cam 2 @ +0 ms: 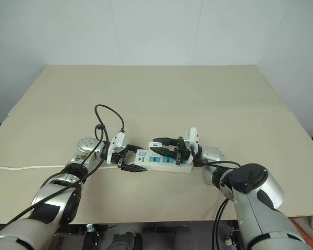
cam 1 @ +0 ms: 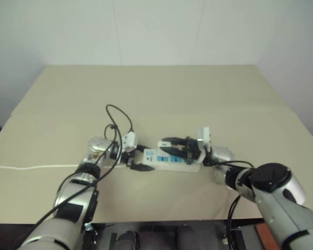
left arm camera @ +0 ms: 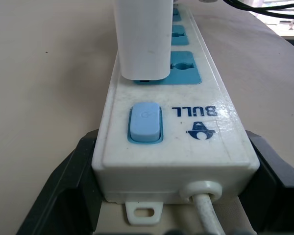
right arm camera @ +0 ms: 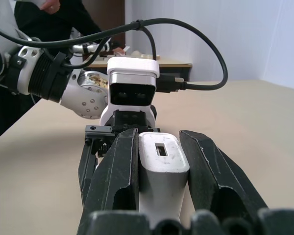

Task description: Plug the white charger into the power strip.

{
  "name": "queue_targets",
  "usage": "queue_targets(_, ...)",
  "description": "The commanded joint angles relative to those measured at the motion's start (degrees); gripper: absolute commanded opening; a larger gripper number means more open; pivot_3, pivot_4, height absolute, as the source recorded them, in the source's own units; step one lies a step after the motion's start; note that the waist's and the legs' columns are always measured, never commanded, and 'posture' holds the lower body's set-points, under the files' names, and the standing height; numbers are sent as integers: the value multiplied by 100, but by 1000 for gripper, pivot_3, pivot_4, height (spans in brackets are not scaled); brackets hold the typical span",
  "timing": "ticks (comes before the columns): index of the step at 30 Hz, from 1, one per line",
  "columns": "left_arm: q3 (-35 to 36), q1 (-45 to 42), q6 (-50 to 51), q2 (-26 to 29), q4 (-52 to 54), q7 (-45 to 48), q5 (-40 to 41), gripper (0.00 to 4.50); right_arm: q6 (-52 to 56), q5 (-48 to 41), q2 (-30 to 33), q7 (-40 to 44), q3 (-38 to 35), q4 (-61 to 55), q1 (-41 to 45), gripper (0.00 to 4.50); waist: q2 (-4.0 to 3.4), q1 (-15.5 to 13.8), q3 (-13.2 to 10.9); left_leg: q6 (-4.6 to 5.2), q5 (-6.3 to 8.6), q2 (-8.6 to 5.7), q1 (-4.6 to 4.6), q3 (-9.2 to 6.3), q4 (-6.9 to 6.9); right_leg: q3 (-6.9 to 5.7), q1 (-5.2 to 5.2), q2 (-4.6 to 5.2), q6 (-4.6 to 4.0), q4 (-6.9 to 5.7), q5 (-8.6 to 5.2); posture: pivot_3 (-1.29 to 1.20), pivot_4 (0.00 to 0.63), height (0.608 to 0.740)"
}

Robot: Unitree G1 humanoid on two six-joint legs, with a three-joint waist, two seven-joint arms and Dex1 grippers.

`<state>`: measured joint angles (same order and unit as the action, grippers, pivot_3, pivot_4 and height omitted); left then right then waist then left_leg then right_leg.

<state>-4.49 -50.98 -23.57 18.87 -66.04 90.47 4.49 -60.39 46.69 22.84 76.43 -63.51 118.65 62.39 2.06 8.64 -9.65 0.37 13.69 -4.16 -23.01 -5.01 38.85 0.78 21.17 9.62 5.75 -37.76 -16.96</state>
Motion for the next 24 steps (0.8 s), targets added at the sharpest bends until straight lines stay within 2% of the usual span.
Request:
queue_targets(1, 21, -72, -17, -30, 15, -21, -28, 3292, 106, 201, -68, 5, 238, 135, -200, 1154, 7, 1, 4, 0, 0, 0, 4, 0, -1, 0, -4, 0, 0, 1, 0, 0, 150, 740)
queue_targets(12, 57, -75, -14, -21, 10, 3, -59, 3292, -145, 321, -130, -272, 525, 135, -381, 1154, 87, -1, 59, 0, 2, 4, 14, -11, -5, -3, -14, -1, 0, 13, 0, 0, 150, 740)
queue_targets(24, 61, -59, 7, -10, 15, 19, -64, 3292, 360, 128, -52, -65, 595, 135, -364, 1154, 101, -1, 74, 1, 4, 7, 16, -21, -6, -6, -21, -1, 0, 15, 0, 0, 150, 740)
